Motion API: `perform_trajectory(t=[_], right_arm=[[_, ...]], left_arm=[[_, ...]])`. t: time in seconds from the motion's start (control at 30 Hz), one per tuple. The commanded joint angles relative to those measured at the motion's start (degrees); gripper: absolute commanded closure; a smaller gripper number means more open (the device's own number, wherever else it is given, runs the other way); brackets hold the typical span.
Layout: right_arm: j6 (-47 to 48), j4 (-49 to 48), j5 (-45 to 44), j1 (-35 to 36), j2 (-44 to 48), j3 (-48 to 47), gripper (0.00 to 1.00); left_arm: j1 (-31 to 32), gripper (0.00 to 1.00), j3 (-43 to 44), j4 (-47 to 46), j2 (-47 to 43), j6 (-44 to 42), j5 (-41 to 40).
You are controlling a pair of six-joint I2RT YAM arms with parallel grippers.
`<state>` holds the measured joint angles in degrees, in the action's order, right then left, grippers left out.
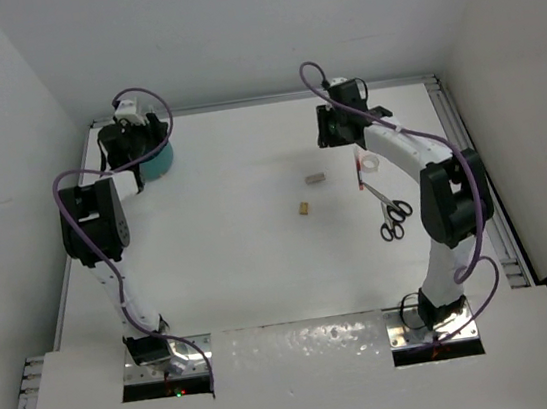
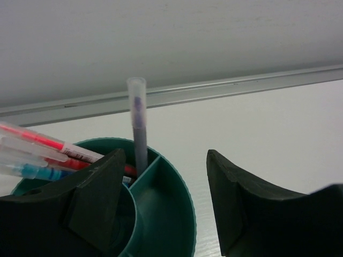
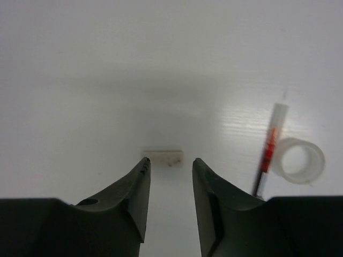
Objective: Sort the stationery into containers
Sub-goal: Place the pen in the storage box, then pick up the pen from the center of the board.
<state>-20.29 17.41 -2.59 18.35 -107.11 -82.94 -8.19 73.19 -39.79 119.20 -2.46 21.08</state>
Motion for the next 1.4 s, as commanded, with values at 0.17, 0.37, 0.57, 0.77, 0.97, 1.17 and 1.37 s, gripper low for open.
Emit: perform_trajectory(t=[0.17,0.37,0.57,0.77,0.97,1.17,1.37], right_arm=[[-6.07,12.38,-10.95,-6.65,-0.81,0.85,0.6],[-6.33,13.01,-12.09,-8.24,-0.47,5.5,0.7],[-5.46,9.05,-6.29,-10.44,-1.96,8.49,0.76],[-4.32,5.8,-5.58,-11.05,-5.12,8.58,0.8],[-3.17,4.56,-1.37,-11.32,-8.81,6.03,0.79],[-3.79,3.95,-1.54,-11.32,-10.4,6.21,0.78],[-3.88,5.53,-1.19,-11.41,-12.77,4.01,0.78]], left_arm=[[0.89,0.31,5.3,5.33,-8.36,-2.55,2.65],[1.59,0.26,5.56,9.99,-13.81,-3.61,3.18],[2.73,0.25,5.3,14.12,-16.89,-2.99,3.79],[3.26,0.24,3.72,15.44,-19.35,-2.2,4.67],[3.18,0.24,1.96,16.15,-20.93,-2.2,4.41],[3.0,0.24,0.55,15.97,-21.73,-1.67,4.41],[2.56,0.24,0.64,15.88,-21.9,-1.06,4.14]])
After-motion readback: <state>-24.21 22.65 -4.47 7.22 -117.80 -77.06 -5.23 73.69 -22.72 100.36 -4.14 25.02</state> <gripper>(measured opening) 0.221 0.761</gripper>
